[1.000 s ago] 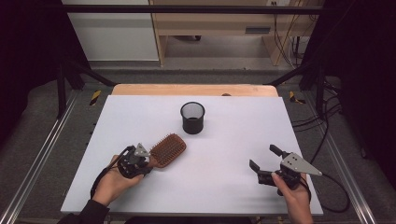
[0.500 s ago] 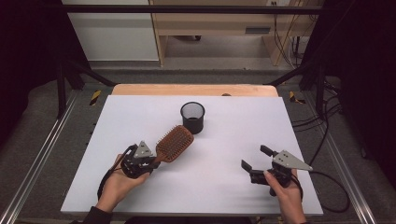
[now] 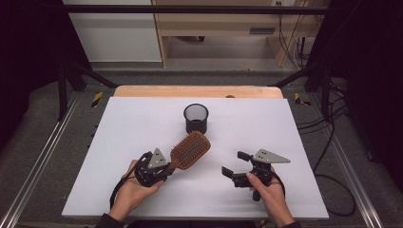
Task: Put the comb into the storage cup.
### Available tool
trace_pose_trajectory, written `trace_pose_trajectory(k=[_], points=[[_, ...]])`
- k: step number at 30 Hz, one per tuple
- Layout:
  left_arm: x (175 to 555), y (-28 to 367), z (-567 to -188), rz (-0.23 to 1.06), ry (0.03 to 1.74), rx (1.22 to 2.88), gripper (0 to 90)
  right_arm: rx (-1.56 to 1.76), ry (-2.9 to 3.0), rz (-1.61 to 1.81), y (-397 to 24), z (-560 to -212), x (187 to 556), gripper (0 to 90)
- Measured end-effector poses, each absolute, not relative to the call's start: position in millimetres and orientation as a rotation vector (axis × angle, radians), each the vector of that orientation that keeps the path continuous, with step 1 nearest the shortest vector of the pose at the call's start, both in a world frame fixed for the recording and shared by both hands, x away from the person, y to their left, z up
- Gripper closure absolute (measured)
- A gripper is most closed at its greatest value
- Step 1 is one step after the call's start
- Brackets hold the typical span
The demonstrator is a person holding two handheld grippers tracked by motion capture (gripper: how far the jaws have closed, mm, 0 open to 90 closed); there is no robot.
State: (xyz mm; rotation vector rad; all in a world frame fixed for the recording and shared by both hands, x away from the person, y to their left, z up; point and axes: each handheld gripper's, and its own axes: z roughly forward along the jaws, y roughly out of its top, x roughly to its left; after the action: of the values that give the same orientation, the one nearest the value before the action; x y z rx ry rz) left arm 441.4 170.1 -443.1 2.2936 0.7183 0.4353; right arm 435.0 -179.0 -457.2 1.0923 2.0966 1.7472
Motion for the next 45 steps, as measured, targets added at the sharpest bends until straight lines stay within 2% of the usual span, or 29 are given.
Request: trace_pose_trajectory(k=[7,28,45], points=[[439.4,169.2,-438.4,0.410,0.729,2.253,72.8,1.125,2.126,1.777,-153.7,-458.0,441.1,5.0],[433.7,177.0,-423.3,0.450,0.729,2.141,72.8,1.207,2.056,2.098,-96.7,-441.2,469.7,4.7],[425.6,167.6,-427.9,0.494,0.699,2.125,72.8,1.222,2.050,2.108,-89.7,-441.6,473.6,5.9]])
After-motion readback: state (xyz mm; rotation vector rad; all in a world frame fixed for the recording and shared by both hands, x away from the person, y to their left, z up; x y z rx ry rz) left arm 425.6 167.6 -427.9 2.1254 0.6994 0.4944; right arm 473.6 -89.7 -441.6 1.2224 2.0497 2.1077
